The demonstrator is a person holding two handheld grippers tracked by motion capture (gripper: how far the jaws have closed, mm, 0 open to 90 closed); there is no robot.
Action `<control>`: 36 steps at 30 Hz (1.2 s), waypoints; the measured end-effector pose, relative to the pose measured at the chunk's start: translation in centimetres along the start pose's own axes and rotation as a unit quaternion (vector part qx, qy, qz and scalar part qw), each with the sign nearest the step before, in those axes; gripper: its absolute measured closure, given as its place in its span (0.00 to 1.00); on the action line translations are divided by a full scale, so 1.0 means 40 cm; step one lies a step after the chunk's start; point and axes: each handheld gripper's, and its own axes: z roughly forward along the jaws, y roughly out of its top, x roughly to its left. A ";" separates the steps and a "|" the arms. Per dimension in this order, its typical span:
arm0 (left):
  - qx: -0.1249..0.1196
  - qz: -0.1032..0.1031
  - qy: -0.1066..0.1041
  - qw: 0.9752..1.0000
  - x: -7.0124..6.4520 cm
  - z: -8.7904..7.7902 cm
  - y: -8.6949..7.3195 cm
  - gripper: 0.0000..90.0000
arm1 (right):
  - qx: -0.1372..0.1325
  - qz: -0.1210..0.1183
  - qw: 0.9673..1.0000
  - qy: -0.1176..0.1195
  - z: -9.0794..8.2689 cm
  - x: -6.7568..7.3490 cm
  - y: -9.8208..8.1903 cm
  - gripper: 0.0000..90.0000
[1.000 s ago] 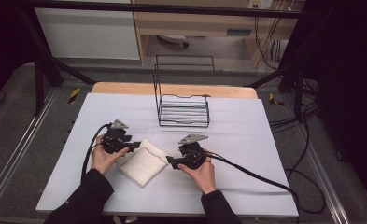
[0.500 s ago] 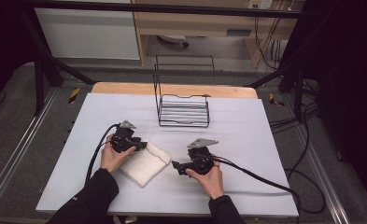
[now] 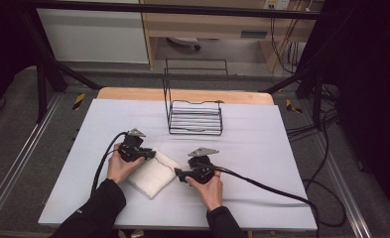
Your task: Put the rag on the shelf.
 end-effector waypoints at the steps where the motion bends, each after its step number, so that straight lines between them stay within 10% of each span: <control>1: 0.000 0.001 0.000 1.000 0.000 0.000 0.000 0.86 | -0.001 0.003 1.000 -0.001 0.005 0.003 0.002 0.45; 20: -0.002 0.010 0.007 1.000 -0.006 -0.002 0.000 0.89 | 0.014 0.072 0.997 0.017 0.027 0.015 -0.008 0.87; 36: -0.066 0.007 0.004 0.998 -0.005 -0.078 0.002 0.93 | -0.037 0.045 0.998 0.036 -0.010 0.019 0.022 0.93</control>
